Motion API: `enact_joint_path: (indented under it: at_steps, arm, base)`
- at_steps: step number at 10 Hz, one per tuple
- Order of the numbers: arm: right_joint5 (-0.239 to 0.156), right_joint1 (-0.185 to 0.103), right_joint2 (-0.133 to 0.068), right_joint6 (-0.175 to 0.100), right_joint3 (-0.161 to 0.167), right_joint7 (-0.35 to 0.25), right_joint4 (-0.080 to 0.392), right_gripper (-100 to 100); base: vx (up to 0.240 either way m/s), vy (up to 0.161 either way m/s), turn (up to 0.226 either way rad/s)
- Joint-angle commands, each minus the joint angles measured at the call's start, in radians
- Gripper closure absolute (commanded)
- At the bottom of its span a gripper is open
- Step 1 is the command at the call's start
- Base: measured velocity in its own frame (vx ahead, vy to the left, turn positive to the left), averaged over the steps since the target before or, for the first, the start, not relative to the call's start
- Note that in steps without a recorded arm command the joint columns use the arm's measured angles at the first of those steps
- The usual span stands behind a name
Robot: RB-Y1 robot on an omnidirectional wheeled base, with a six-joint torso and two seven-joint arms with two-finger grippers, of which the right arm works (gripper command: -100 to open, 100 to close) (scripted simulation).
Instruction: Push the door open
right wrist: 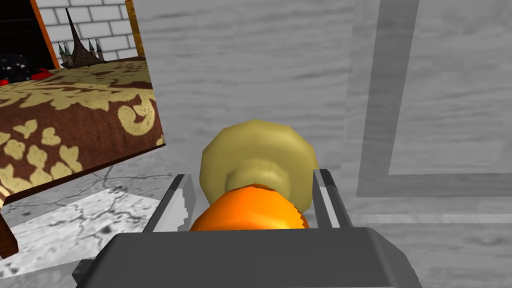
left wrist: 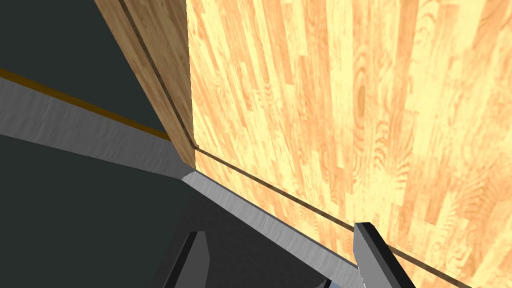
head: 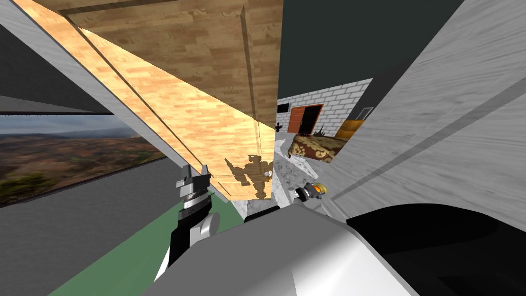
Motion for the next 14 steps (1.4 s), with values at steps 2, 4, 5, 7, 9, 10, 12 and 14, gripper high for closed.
enact_joint_path:
  at_steps: [2, 4, 5, 7, 9, 10, 12, 14]
  arm:
    - [-0.021, -0.007, 0.006, -0.039, -0.03, 0.011, 0.0, 100]
    - [-0.042, -0.016, 0.021, -0.066, -0.054, 0.018, 0.008, 100]
    - [-0.048, -0.019, 0.026, -0.075, -0.061, 0.02, 0.01, 100]
    - [-0.07, -0.029, 0.046, -0.103, -0.086, 0.028, 0.018, 100]
    - [-0.073, -0.032, 0.055, -0.107, -0.09, 0.031, 0.018, 100]
    - [-0.097, -0.033, 0.023, -0.13, -0.114, 0.032, 0.021, 100]
    - [-0.111, -0.033, 0.01, -0.139, -0.127, 0.033, 0.022, 100]
    - [-0.134, -0.032, -0.005, -0.155, -0.15, 0.035, 0.023, 100]
  base:
    - [0.003, -0.144, 0.107]
    - [0.014, -0.119, 0.107]
    - [-0.002, -0.138, 0.09]
    - [0.002, -0.148, 0.125]
    - [-0.004, -0.115, 0.089]
    - [-0.013, -0.087, 0.109]
    - [-0.014, -0.146, 0.095]
    - [-0.006, -0.146, 0.068]
